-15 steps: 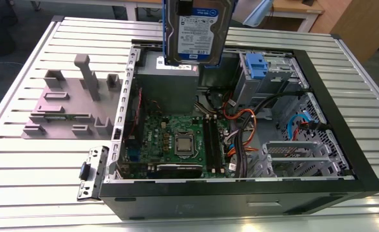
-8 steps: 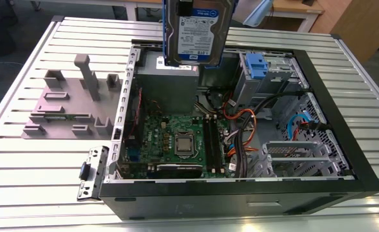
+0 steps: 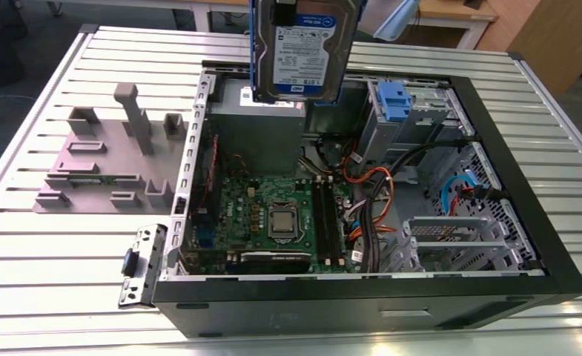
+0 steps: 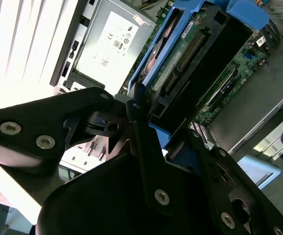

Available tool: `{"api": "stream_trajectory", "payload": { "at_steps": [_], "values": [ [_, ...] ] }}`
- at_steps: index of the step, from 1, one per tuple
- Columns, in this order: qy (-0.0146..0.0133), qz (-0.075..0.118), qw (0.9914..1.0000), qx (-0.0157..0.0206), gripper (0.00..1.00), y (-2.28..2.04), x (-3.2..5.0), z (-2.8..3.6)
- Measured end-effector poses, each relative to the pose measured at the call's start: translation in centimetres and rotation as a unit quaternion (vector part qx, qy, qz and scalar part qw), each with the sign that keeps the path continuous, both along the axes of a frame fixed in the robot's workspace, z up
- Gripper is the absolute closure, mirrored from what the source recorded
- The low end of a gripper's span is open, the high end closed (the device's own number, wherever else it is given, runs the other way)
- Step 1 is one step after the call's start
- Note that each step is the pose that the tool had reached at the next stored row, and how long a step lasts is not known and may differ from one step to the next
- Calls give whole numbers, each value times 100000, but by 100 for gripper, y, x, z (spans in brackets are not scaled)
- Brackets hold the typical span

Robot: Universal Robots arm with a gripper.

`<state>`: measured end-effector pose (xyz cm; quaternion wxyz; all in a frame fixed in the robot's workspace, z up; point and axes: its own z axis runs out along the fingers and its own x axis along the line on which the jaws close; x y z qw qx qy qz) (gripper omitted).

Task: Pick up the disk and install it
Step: 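Pick up the disk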

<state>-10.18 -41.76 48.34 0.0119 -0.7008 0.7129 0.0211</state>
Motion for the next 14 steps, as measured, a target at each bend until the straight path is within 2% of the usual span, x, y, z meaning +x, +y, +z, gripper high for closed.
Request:
{"api": "stream_trajectory", "payload": {
  "at_steps": [14],
  "values": [
    [-2, 3, 100000, -1, 64, -32, 3, -3]
  ]
}}
